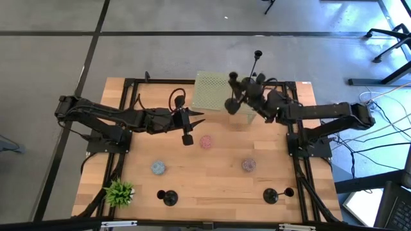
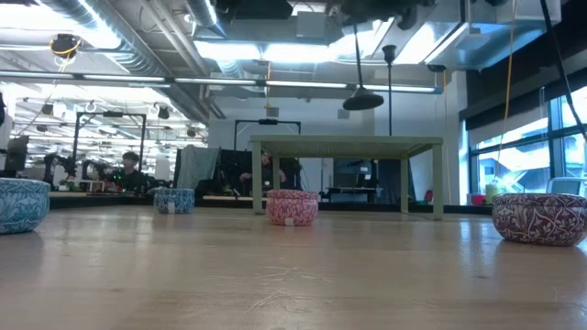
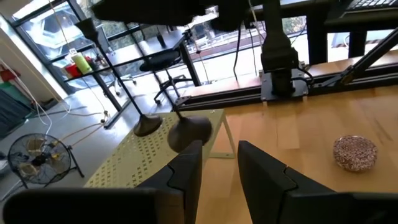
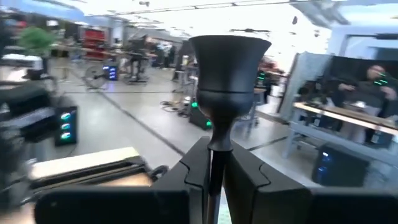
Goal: Pick & Place candle stick holders
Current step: Put the middle black candle holder on the shelf
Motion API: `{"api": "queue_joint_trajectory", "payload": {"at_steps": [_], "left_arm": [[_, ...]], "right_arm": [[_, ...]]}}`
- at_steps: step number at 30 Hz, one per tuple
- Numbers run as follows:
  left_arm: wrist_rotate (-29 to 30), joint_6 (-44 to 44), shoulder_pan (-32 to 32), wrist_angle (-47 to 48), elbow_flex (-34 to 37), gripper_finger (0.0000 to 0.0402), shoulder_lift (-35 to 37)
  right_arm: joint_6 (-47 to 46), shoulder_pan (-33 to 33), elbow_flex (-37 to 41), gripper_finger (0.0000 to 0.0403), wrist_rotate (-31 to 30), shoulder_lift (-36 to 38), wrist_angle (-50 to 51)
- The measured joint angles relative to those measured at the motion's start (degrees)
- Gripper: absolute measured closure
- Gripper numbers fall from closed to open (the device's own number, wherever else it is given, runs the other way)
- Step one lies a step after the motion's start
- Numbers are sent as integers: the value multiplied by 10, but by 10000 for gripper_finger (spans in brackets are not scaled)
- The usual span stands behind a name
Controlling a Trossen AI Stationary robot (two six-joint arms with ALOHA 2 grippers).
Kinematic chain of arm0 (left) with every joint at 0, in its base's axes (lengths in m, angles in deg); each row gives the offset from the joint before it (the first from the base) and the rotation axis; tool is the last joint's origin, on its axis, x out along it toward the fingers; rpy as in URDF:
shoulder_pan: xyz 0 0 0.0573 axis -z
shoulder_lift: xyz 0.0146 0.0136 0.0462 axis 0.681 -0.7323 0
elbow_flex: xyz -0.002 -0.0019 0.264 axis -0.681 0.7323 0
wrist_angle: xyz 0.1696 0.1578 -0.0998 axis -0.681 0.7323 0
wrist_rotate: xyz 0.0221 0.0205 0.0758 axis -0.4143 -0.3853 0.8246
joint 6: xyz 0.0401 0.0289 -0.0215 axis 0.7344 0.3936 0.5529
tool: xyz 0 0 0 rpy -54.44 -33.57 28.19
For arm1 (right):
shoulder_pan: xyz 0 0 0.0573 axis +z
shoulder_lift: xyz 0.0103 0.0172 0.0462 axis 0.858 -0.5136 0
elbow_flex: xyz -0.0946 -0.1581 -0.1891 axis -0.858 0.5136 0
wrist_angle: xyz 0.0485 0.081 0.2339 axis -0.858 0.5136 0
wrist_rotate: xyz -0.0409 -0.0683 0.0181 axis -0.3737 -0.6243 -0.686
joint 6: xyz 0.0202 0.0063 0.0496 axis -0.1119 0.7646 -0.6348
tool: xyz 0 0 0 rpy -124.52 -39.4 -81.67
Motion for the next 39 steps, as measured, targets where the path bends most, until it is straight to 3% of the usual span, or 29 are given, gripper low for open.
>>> {"api": "queue_joint_trajectory", "payload": {"at_steps": [8, 25, 39], "left_arm": [[0, 1, -2, 0, 0, 302, 0], [22, 27, -2, 1, 0, 302, 0], [45, 26, -2, 13, -1, 302, 0]], "right_arm": [[-46, -78, 0, 364, 87, -2, -46], [-39, -149, 0, 364, 70, -101, -76], [-28, -179, 0, 364, 63, -106, -69]]}}
